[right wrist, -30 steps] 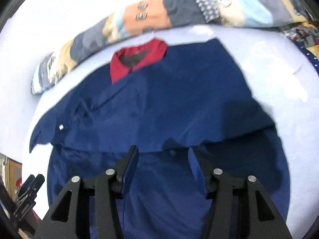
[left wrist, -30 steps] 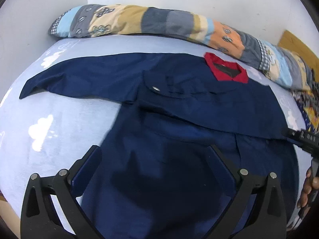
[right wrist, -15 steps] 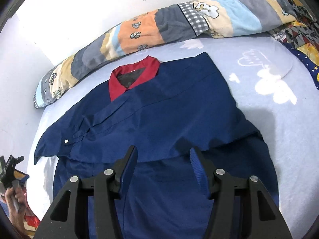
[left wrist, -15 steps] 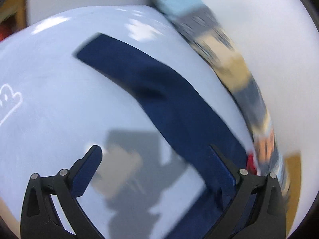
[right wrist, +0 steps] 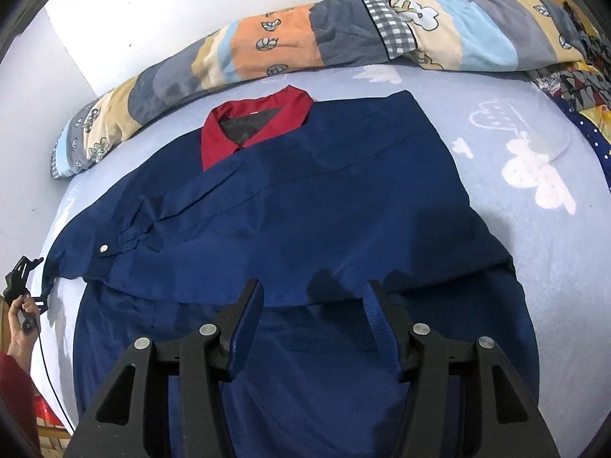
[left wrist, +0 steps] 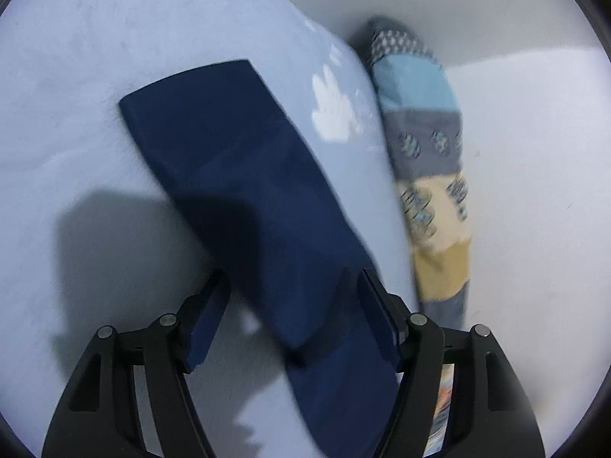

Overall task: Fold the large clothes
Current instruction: 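Grasp the other navy sleeve with the left gripper and lift it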

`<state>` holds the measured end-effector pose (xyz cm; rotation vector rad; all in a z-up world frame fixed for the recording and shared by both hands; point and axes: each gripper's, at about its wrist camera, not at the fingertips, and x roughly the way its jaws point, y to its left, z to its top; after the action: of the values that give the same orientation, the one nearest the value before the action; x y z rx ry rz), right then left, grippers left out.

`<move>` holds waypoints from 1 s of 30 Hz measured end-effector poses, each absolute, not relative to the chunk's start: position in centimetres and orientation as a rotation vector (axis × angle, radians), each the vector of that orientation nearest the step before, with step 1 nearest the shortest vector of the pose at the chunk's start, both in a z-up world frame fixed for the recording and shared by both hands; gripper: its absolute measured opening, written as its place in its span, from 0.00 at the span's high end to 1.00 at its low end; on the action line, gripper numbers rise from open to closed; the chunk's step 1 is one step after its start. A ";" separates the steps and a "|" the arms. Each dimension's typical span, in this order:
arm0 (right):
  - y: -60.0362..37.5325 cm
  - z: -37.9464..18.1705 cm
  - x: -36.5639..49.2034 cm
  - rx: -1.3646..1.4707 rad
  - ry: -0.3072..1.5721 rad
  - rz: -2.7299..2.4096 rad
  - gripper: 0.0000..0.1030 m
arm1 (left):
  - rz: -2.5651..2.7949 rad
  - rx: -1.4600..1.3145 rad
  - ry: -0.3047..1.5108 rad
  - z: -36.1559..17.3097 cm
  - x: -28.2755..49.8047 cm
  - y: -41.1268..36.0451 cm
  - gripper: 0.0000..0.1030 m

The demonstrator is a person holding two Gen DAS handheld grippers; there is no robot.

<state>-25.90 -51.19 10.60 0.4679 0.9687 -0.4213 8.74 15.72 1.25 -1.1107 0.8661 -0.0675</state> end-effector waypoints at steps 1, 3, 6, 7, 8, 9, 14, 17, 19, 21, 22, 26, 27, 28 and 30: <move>-51.2 10.5 -25.9 0.464 0.969 -0.421 0.45 | -0.090 -1.138 0.832 1.0 8.9 16.0 0.35; -51.2 10.5 -25.8 0.458 0.967 -0.424 0.45 | -0.106 -1.186 0.767 0.6 9.7 16.4 0.38; -51.3 10.8 -25.9 0.451 0.940 -0.432 0.45 | -0.072 -1.176 0.731 0.8 10.2 17.1 0.97; -51.4 10.8 -26.0 0.449 0.934 -0.437 0.45 | -0.066 -1.162 0.734 1.0 10.4 17.1 0.97; -51.6 11.0 -26.1 0.454 0.921 -0.447 0.45 | -0.064 -1.136 0.734 1.5 10.6 17.0 0.97; -51.7 11.0 -26.2 0.460 0.916 -0.449 0.45 | -0.065 -1.097 0.731 2.2 10.8 16.7 0.97; -52.4 11.8 -26.7 0.486 0.880 -0.464 0.45 | -0.124 -0.945 0.706 7.1 10.6 14.7 0.97; -53.0 12.8 -27.2 0.508 0.837 -0.475 0.45 | -0.177 -0.881 0.686 10.5 10.0 13.1 0.97; -53.4 13.6 -27.7 0.518 0.803 -0.486 0.45 | -0.212 -0.847 0.668 13.1 9.6 11.9 0.97; -53.6 14.2 -28.1 0.524 0.779 -0.494 0.45 | -0.246 -0.808 0.653 15.6 8.8 10.5 0.97; -53.7 14.6 -28.3 0.527 0.766 -0.498 0.45 | -0.276 -0.779 0.643 17.4 8.3 9.2 0.97; -54.4 15.8 -29.2 0.543 0.712 -0.508 0.45 | -0.378 -0.685 0.625 22.8 6.2 3.7 0.97; -54.6 16.0 -29.4 0.544 0.701 -0.512 0.45 | -0.398 -0.669 0.624 23.8 5.8 2.3 0.97; -54.8 16.4 -29.8 0.546 0.685 -0.518 0.45 | -0.432 -0.651 0.623 25.1 5.1 0.5 0.97; -55.3 16.8 -30.5 0.551 0.657 -0.532 0.45 | -0.483 -0.621 0.630 27.0 3.7 -2.8 0.97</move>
<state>-30.53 -55.29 16.83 0.5508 0.6574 -0.5325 3.66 -2.81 27.05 -0.6207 0.6303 -0.4829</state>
